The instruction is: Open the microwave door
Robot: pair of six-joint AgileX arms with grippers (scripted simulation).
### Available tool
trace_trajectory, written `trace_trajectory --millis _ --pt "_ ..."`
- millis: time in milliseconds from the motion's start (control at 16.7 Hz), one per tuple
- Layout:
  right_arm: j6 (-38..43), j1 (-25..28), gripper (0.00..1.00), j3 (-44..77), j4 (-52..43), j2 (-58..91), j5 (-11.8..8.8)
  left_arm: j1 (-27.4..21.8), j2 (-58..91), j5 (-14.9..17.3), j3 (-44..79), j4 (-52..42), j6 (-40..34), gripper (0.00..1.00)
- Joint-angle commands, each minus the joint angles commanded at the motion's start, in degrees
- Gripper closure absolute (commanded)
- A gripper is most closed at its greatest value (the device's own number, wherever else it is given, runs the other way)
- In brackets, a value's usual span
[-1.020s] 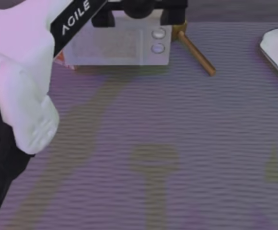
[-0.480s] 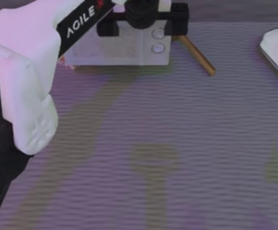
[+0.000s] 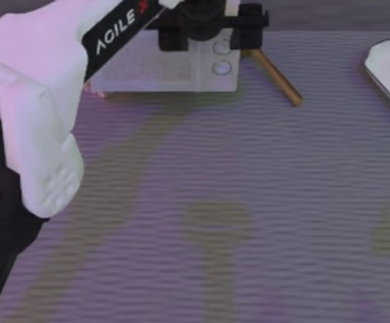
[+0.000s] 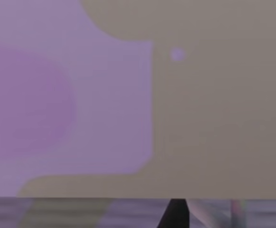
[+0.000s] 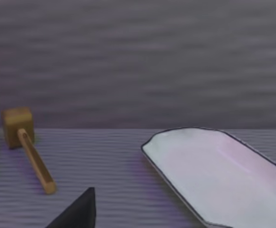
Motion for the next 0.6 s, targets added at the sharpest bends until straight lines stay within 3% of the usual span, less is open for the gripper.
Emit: trace_trajectory --millis 180,600 --pt "0.00 0.00 0.00 0.00 0.00 0.00 0.00 0.00 0.00 0.00 0.00 0.00 0.00 0.98" --pt "0.00 0.00 0.00 0.00 0.00 0.00 0.00 0.00 0.00 0.00 0.00 0.00 0.00 1.00"
